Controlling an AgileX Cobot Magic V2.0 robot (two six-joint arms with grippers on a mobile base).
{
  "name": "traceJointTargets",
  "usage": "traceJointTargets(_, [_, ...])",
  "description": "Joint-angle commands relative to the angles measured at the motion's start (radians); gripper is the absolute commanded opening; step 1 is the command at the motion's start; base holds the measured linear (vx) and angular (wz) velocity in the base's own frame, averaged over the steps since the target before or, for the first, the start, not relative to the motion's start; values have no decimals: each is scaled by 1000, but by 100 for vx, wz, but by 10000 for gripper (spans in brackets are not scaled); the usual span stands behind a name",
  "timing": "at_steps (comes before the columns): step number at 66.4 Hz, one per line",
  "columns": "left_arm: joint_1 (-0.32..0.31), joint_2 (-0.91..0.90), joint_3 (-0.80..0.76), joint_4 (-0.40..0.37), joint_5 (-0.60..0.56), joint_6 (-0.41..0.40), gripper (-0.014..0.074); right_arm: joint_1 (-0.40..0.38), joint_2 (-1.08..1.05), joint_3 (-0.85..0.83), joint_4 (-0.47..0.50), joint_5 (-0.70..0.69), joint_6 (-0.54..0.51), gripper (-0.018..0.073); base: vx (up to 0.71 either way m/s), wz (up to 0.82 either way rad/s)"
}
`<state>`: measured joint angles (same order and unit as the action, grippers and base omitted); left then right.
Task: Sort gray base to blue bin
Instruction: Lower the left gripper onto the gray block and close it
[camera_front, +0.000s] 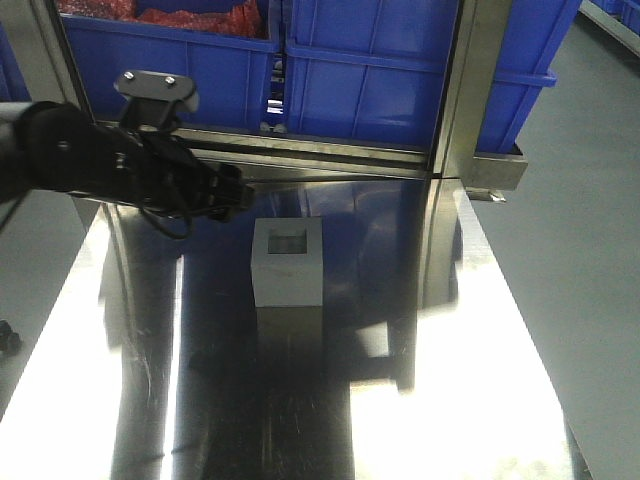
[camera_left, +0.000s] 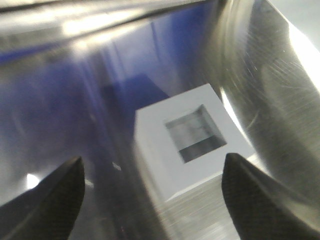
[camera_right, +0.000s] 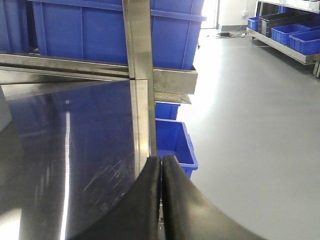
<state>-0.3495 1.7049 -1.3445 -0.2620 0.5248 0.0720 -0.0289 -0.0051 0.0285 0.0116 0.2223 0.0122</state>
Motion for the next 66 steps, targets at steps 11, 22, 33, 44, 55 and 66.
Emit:
traceJointTargets(11, [-5,130,-150,-61,-30,-10,559,-3,18,1,-5,-72,-12,-5,0,0])
traceJointTargets(22, [-5,210,-227,-61,7,-11,559,-3,18,1,-5,-72,-12,-5,0,0])
traceJointTargets(33, [-5,257,-268,-61,17,-35,559,-3,18,1,-5,-72,-12,-5,0,0])
traceJointTargets(44, [-5,285,-278,-62,32,-35,559,-3,18,1,-5,-72,-12,-5,0,0])
traceJointTargets(55, [-5,302,-277,-62,36,-35,559,-3,18,1,-5,-72,-12,-5,0,0])
traceJointTargets(66, [-5,313,-277,-62,54,-35,559,-3,18,1,-5,-72,-12,-5,0,0])
